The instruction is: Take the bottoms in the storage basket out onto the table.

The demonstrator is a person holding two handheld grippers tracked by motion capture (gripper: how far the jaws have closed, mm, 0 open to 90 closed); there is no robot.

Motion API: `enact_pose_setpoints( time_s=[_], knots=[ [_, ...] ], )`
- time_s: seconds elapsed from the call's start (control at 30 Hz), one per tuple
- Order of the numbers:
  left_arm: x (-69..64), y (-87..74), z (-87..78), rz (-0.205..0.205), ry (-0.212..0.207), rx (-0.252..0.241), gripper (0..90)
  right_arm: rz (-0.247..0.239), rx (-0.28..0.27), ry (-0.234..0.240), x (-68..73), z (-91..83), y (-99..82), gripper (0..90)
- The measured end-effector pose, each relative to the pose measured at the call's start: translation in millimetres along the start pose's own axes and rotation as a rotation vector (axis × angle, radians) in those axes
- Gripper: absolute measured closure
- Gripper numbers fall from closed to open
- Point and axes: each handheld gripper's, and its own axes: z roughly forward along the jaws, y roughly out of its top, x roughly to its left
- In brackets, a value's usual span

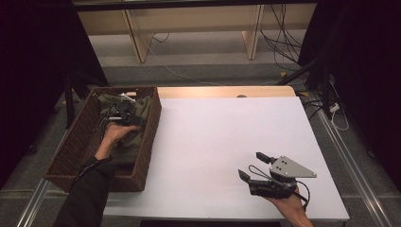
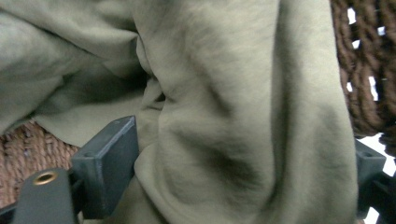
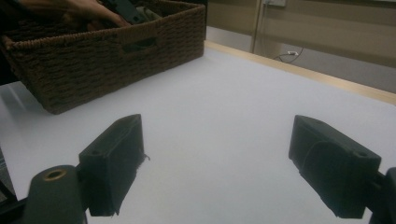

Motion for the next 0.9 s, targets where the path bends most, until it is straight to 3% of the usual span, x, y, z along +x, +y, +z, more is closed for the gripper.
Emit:
enact_pose_setpoints(
  time_s=[0.23,0.43,0.5,0.73,0.9],
  knots=[
    [2.2,2.1,9.5,-0.012,0.009,0.054,21.1,-0.007,0.010,0.003,1.9,0.8,0.1,19.6],
    [-1.2,5.6,17.9,0.009,0.040,0.113,36.3,-0.006,0.009,0.003,1.8,1.2,0.1,20.0],
    [-2.1,7.3,18.5,0.013,0.042,0.123,46.0,-0.008,0.012,0.005,1.4,1.1,0.0,20.0],
    [-0.2,10.3,15.5,-0.006,0.018,0.114,73.5,-0.003,0.008,0.009,0.3,0.8,0.0,20.5],
    [2.2,8.7,7.0,-0.002,-0.008,0.068,80.0,0.004,0.005,0.003,-1.9,0.0,0.0,20.7]
  ],
)
